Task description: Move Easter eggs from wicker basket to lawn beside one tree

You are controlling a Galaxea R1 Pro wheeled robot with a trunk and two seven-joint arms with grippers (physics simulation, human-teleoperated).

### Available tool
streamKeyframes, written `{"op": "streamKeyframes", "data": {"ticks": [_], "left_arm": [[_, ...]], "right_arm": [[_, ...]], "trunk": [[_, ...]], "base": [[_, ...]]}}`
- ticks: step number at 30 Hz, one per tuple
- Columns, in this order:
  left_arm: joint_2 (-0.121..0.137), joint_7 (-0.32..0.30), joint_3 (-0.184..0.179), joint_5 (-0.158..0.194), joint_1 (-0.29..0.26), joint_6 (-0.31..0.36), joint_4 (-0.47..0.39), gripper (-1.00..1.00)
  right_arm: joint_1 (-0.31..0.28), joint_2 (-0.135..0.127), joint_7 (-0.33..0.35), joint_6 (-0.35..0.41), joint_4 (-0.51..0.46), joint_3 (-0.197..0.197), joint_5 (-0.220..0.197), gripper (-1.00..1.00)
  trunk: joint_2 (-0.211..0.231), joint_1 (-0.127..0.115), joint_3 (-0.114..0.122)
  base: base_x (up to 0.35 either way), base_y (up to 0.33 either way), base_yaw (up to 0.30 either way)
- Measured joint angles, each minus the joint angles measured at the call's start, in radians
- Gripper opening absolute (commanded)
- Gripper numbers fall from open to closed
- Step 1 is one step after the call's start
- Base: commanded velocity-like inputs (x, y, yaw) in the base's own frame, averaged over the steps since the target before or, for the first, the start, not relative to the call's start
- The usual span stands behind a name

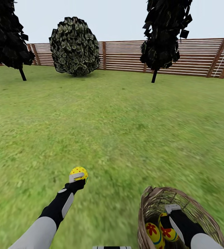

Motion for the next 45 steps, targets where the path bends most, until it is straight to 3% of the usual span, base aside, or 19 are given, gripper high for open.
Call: {"op": "streamKeyframes", "data": {"ticks": [27, 38, 45], "left_arm": [[-0.002, 0.000, -0.003, 0.001, 0.000, 0.005, 0.000, -1.00], [-0.019, -0.002, -0.006, 0.000, 0.000, 0.004, 0.044, -1.00], [-0.018, -0.002, -0.006, 0.001, 0.000, 0.003, 0.044, -1.00]], "right_arm": [[0.000, 0.003, 0.000, -0.001, 0.001, 0.000, 0.001, -1.00], [0.000, 0.007, 0.000, -0.003, 0.001, 0.000, 0.001, -1.00], [0.000, 0.007, 0.000, -0.003, 0.001, 0.000, 0.001, -1.00]], "trunk": [[0.006, -0.012, 0.106], [0.009, -0.017, 0.140], [0.053, -0.041, 0.162]], "base": [[-0.056, -0.002, 0.000], [0.000, 0.000, 0.000], [0.000, 0.000, 0.000]]}}
